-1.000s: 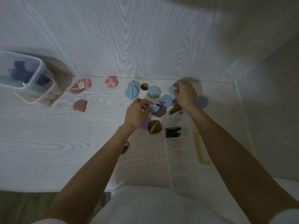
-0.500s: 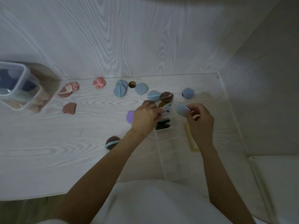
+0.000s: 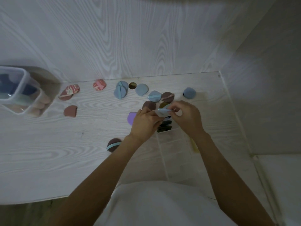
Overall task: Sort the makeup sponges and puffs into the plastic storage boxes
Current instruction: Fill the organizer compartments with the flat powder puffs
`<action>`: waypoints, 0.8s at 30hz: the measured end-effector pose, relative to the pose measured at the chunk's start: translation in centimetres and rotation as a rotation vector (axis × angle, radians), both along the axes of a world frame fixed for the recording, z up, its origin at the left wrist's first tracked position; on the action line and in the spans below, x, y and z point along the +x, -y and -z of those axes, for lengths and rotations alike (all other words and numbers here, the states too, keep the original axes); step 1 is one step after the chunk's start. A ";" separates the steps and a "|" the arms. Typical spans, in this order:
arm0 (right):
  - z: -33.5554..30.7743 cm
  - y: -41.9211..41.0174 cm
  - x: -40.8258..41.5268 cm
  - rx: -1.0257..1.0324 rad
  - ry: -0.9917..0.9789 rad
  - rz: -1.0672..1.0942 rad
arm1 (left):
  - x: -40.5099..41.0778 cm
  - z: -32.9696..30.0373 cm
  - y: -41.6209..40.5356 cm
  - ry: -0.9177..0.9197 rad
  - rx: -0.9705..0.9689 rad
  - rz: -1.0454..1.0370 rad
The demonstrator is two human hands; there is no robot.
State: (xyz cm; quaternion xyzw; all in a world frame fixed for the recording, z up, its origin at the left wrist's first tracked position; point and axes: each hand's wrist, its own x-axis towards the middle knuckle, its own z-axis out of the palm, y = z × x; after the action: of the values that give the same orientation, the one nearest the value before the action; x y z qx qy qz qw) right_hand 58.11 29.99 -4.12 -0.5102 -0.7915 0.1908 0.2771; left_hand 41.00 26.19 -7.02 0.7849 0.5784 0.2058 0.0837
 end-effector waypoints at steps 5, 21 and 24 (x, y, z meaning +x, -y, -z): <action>1.6 -0.5 -1.1 0.121 0.234 -0.117 | -0.3 0.4 0.1 0.036 0.034 -0.011; 1.7 1.1 -0.3 -0.085 0.445 -0.170 | -3.8 1.2 -11.3 0.121 -0.460 -0.169; 1.5 1.8 -0.4 -0.079 0.445 -0.144 | -2.9 2.3 -12.3 -0.117 -0.427 -0.129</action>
State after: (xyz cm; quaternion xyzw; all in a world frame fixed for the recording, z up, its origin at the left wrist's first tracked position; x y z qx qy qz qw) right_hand 57.70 28.20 -5.65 -0.4925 -0.8593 0.1236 0.0616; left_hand 38.08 38.44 -9.32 0.7213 0.6618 0.0378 0.2007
